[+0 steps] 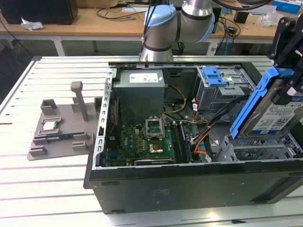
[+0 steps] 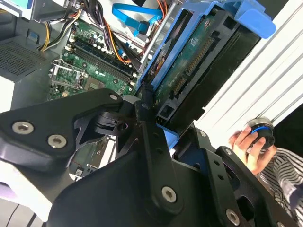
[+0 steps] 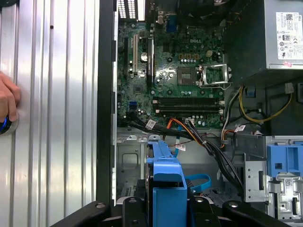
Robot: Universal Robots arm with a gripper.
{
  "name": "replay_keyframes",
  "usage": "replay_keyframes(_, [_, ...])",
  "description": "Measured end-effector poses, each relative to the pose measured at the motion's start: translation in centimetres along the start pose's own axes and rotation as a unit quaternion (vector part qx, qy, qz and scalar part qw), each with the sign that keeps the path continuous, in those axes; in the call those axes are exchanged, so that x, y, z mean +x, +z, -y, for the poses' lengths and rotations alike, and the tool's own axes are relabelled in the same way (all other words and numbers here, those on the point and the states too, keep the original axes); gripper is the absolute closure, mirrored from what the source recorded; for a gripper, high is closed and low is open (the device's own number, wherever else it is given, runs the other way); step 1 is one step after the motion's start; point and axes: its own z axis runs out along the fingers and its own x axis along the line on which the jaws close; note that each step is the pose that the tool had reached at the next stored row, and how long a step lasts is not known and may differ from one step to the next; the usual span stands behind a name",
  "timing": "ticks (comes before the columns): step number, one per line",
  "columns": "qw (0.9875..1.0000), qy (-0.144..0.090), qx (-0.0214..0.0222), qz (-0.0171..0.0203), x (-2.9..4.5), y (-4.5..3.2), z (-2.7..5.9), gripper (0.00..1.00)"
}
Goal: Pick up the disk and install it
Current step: 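Insert the disk into the insertion slot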
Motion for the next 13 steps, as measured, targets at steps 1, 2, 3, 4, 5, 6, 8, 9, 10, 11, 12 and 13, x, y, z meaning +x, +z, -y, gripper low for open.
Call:
replay_keyframes(1, [1.0000,0.000,0.0000,0.0002,0.00,0.09,0.01,0.63])
replay_keyframes(2, [1.0000,0.000,0.0000,0.0002,0.01,0.27,0.03,0.63])
replay_keyframes(3, [1.0000,0.000,-0.0002,0.0002,0.01,0.52,0.14,0.63])
replay_keyframes(4, [1.0000,0.000,-0.0002,0.0002,0.02,0.70,0.21,0.63])
replay_keyframes(5, [1.0000,0.001,-0.0002,0.0003,0.02,0.88,0.31,0.63])
replay_keyframes(6, [1.0000,0.001,-0.0002,0.0002,0.03,1.07,0.44,0.63])
replay_keyframes(8, [1.0000,0.001,-0.0002,0.0002,0.04,1.52,0.49,0.63])
replay_keyframes(9, [1.0000,0.001,-0.0003,0.0002,0.04,1.78,0.51,0.63])
replay_keyframes(10, [1.0000,0.001,-0.0002,0.0003,0.05,1.97,0.53,0.63])
replay_keyframes(11, [1.0000,0.001,-0.0003,0.0002,0.05,2.14,0.54,0.63])
replay_keyframes(12, [1.0000,0.001,-0.0003,0.0002,0.06,2.54,0.57,0.63])
replay_keyframes(13, [1.0000,0.001,-0.0003,0.0003,0.07,2.74,0.58,0.63])
